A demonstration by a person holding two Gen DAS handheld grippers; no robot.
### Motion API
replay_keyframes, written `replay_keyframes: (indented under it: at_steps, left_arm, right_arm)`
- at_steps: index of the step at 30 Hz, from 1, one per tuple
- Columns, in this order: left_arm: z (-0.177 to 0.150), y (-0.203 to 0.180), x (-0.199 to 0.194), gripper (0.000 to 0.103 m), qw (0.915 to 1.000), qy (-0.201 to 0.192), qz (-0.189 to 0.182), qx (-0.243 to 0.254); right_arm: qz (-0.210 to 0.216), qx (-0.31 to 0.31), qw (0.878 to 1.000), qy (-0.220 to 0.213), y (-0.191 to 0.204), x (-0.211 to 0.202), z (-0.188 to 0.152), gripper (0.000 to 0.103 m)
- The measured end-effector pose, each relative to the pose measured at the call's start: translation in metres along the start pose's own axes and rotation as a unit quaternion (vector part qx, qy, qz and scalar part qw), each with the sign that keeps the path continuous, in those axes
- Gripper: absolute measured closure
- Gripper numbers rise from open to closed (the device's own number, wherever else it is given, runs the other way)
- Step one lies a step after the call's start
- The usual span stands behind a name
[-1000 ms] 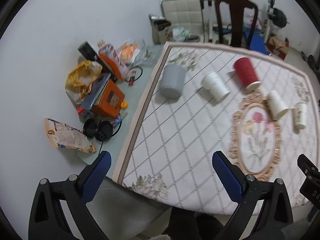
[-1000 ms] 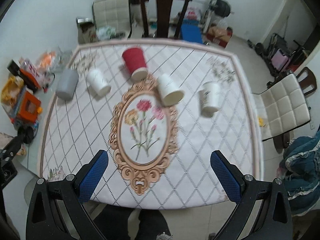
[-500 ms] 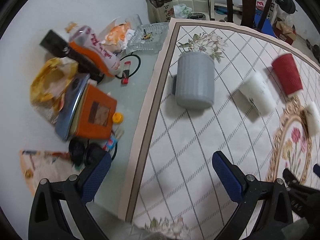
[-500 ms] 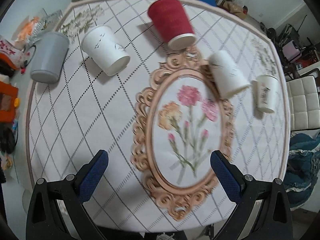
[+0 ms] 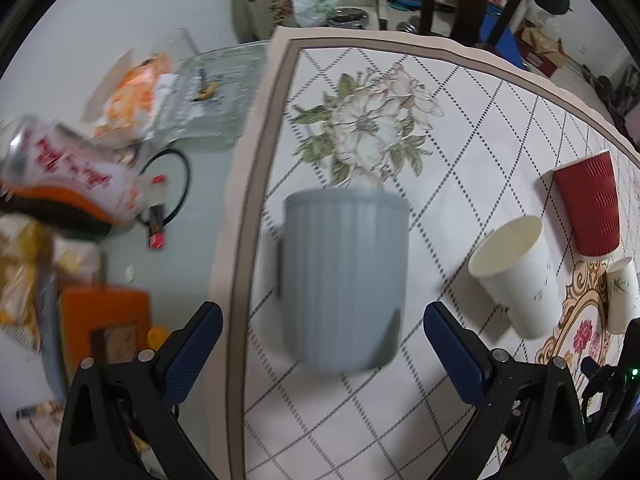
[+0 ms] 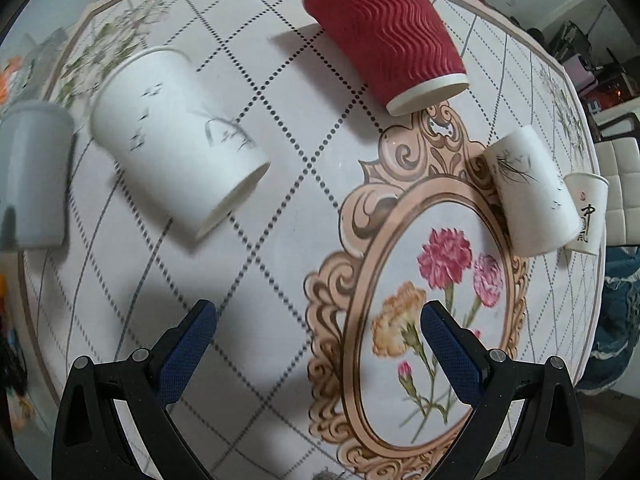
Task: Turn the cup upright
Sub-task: 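Reach the left tool to the grey mug lying on its side and grasp it, then lift the grey mug with the left tool and rotate it upright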
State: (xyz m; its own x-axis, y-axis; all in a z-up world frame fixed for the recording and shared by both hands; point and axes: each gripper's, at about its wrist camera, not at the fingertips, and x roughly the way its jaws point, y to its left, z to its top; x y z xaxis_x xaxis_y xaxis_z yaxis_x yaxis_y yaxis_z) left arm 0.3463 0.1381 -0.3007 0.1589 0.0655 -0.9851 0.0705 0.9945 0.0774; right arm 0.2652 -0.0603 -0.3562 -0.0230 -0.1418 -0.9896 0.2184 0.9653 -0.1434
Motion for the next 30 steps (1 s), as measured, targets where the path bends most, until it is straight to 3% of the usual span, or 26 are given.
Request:
replay_keyframes:
  at_steps: [8,9,10,17,23,30]
  left_arm:
    - [0.026,-0.01,0.043,0.009,0.9991,0.036,-0.011,0.019]
    - [0.028,-0.01,0.05,0.019,0.999,0.039,-0.007,0.022]
    - [0.029,-0.01,0.055,0.021,0.9988,0.042,-0.01,0.023]
    - [0.032,-0.007,0.062,0.022,0.9993,0.028,-0.014,0.02]
    - [0.02,0.003,0.048,0.022,0.9995,0.019,-0.017,0.016]
    - [-0.029,0.004,-0.005,0.022,0.9996,0.01,-0.02,0.018]
  right_arm:
    - [-0.007,0.015,1.0,0.008,-0.005,0.014,0.02,0.0]
    - [-0.008,0.016,1.0,0.008,-0.006,0.015,0.022,0.0]
    - [-0.009,0.016,1.0,0.008,-0.006,0.015,0.023,0.0]
    - [-0.016,0.019,1.0,0.006,-0.016,0.015,0.039,0.0]
    - [-0.02,0.024,1.0,-0.001,-0.012,0.007,0.03,0.0]
    - [-0.026,0.024,0.999,-0.014,-0.026,-0.014,0.005,0.0]
